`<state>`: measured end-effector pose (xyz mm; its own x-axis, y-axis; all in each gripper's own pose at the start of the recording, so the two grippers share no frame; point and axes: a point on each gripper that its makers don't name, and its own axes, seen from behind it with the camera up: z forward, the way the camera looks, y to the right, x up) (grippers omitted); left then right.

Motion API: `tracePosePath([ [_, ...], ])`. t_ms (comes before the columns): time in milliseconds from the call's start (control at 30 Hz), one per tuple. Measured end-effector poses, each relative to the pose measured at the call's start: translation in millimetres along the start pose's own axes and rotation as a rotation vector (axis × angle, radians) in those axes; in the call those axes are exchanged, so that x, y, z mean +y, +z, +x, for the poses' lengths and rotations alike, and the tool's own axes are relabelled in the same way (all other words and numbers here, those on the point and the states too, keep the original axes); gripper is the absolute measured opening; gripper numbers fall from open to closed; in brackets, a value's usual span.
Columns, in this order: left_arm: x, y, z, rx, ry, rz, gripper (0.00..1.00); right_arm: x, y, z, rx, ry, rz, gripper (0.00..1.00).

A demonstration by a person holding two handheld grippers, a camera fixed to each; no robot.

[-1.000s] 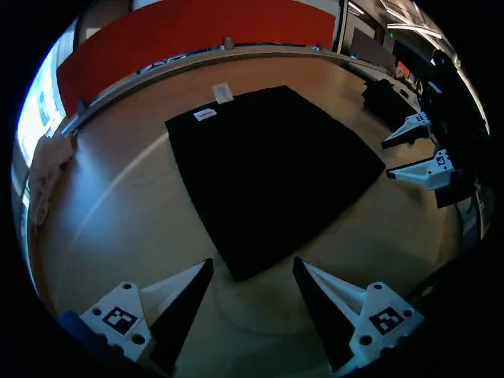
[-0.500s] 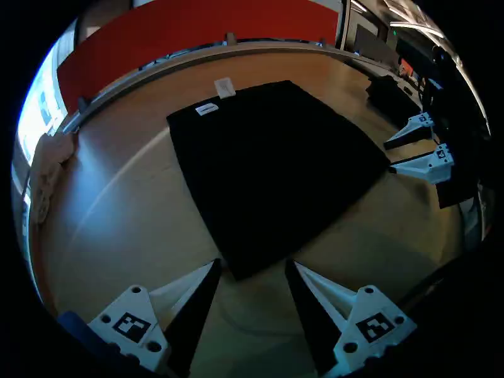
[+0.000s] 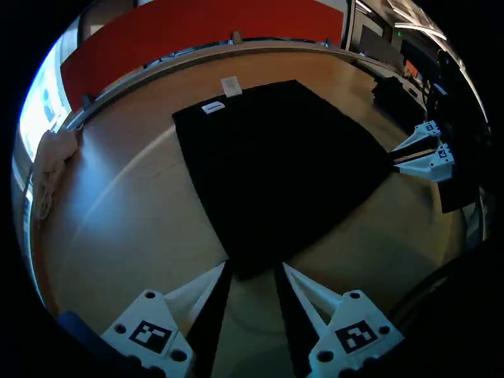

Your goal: Fold towel

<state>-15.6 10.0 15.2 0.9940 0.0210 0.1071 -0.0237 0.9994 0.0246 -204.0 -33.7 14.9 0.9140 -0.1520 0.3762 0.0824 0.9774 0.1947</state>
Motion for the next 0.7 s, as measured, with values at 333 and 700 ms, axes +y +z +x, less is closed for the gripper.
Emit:
tracePosePath([
  [333, -4.0, -1.0, 0.3, -0.001, -0.017, 0.015, 0.18, -4.0, 0.8, 1.5, -0.003, 0.013, 0.007, 0.16],
  [700, -1.0, -4.7, 5.0, 0.020, -0.034, 0.001, 0.09, -4.7, -3.1, 5.9, 0.012, 0.014, 0.006, 0.13],
])
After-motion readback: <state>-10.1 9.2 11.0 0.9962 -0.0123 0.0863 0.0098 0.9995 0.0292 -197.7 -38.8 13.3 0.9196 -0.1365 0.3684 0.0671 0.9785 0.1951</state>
